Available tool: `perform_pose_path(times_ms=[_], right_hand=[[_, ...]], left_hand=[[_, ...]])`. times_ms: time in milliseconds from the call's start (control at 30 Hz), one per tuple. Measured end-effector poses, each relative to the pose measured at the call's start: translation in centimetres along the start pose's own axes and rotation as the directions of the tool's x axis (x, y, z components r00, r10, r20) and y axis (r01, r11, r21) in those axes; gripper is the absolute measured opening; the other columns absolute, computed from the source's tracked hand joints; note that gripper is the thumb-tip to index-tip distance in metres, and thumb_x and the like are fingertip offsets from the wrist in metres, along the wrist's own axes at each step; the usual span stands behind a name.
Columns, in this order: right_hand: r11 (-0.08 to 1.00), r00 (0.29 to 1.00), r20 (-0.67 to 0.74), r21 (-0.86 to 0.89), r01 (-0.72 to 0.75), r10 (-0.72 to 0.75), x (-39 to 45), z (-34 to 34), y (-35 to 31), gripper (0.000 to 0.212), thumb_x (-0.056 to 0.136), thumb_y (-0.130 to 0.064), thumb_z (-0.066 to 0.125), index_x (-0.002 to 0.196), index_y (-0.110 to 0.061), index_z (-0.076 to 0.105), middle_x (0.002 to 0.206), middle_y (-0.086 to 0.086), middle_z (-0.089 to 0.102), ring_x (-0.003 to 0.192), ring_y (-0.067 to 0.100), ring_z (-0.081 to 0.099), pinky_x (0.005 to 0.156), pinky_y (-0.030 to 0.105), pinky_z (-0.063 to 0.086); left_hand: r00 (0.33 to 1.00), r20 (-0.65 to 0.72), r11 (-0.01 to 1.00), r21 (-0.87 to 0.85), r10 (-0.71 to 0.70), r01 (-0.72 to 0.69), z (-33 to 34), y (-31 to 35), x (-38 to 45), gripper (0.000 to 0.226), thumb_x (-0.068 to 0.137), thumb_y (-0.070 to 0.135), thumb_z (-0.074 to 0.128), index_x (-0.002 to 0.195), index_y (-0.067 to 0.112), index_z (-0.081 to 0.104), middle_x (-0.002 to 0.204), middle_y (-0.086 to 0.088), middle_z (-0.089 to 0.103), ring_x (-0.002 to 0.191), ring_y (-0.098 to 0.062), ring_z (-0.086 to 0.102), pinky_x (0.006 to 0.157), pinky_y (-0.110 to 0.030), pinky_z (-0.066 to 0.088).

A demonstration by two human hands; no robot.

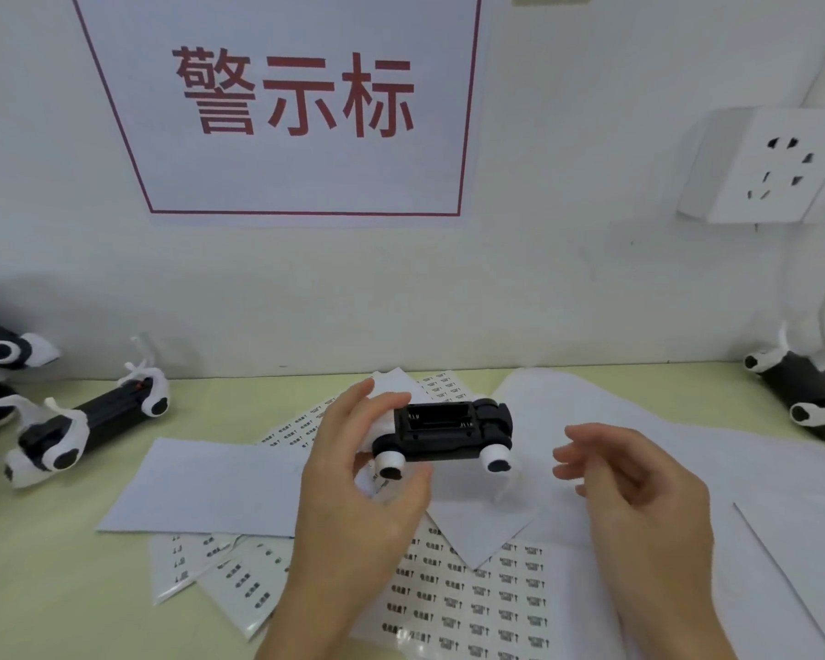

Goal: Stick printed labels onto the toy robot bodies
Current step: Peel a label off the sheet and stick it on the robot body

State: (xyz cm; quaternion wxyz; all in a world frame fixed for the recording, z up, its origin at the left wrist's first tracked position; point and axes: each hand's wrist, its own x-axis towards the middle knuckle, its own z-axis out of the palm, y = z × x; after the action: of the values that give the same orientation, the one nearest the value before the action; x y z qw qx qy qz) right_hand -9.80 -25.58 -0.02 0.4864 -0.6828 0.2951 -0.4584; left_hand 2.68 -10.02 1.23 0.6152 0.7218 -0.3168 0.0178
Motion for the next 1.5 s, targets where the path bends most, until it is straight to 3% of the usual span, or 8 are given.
perform_pose_path(times_ms=[167,367,467,633,867,1033,1200,1500], right_hand=[[0.992,0.997,-0.039,-0.108,-0.072,0.068,0.1,-0.3,0.1,0.043,0.086,0.006,0.053,0.068,-0.028,0.072,0.068,-0.012,0.072,0.064,0.003,0.064,0.059,0.004,0.044],[0.982,0.996,-0.049,-0.172,-0.08,0.072,0.1,-0.2,-0.4,0.041,0.084,0.004,0.055,0.066,-0.029,0.072,0.067,-0.018,0.07,0.064,0.0,0.062,0.059,0.004,0.042],[0.974,0.998,-0.024,-0.218,-0.057,0.053,0.1,-0.3,-0.5,0.043,0.082,0.005,0.054,0.062,-0.029,0.072,0.067,-0.021,0.069,0.064,-0.003,0.063,0.06,0.004,0.043],[0.941,0.993,0.106,-0.337,-0.022,0.061,0.1,-0.4,-0.2,0.036,0.084,-0.003,0.058,0.069,-0.033,0.072,0.067,-0.019,0.069,0.067,0.002,0.063,0.065,0.01,0.046],[0.844,0.927,0.366,-0.521,0.129,0.084,-0.8,-0.1,-0.5,0.024,0.081,-0.02,0.058,0.08,-0.041,0.068,0.061,-0.012,0.063,0.068,0.005,0.058,0.065,0.02,0.045],[0.971,0.934,0.35,-0.24,0.023,0.064,-0.5,-0.8,-1.3,0.043,0.081,0.003,0.057,0.091,-0.037,0.069,0.048,-0.003,0.052,0.044,0.006,0.043,0.049,0.01,0.036],[0.996,0.868,0.49,-0.009,-0.085,0.079,-0.3,-1.2,-2.1,0.052,0.086,0.006,0.066,0.118,-0.034,0.061,0.069,0.003,0.07,0.066,0.012,0.069,0.068,0.009,0.048],[0.965,0.914,0.357,0.101,-0.243,0.193,0.2,-1.3,-1.7,0.041,0.085,-0.009,0.074,0.111,-0.04,0.066,0.083,0.004,0.074,0.068,0.017,0.066,0.07,0.029,0.052]], left_hand=[[0.975,-0.148,0.968,0.213,0.163,-0.13,0.8,1.8,0.1,0.043,0.077,0.026,0.064,0.114,0.047,0.056,0.135,0.025,0.049,0.136,0.002,0.035,0.108,-0.017,0.027],[0.948,0.182,0.961,0.042,0.263,-0.275,3.8,4.4,-1.0,0.01,0.083,0.028,0.053,0.081,0.024,0.062,0.062,0.01,0.057,0.057,-0.009,0.057,0.052,-0.02,0.046],[0.857,0.506,0.951,0.208,0.097,-0.23,5.8,3.1,-2.5,0.014,0.089,0.03,0.055,0.102,0.031,0.061,0.091,0.016,0.06,0.084,0.0,0.056,0.074,-0.017,0.048],[0.899,0.437,0.964,0.251,-0.03,-0.09,6.6,1.0,-2.8,0.047,0.096,0.028,0.057,0.138,0.044,0.041,0.131,0.027,0.039,0.114,0.014,0.039,0.094,-0.005,0.034],[0.955,0.297,0.976,0.208,0.005,-0.07,6.2,-0.1,-1.8,0.035,0.091,0.005,0.059,0.118,0.027,0.064,0.112,0.023,0.056,0.109,0.007,0.051,0.094,-0.011,0.043],[0.937,0.349,0.977,0.193,0.02,-0.093,6.1,0.3,-2.0,0.031,0.086,0.005,0.059,0.107,0.026,0.064,0.106,0.021,0.06,0.109,0.001,0.054,0.096,-0.015,0.043],[0.947,0.322,0.979,0.187,0.014,-0.078,6.1,0.4,-1.9,0.022,0.089,0.007,0.054,0.094,0.019,0.072,0.106,0.019,0.062,0.107,-0.003,0.057,0.09,-0.019,0.047],[0.945,0.328,0.996,0.087,-0.008,-0.022,5.8,1.1,-1.9,0.011,0.094,0.022,0.06,0.093,0.021,0.07,0.105,0.02,0.068,0.101,0.002,0.063,0.087,-0.018,0.051]])
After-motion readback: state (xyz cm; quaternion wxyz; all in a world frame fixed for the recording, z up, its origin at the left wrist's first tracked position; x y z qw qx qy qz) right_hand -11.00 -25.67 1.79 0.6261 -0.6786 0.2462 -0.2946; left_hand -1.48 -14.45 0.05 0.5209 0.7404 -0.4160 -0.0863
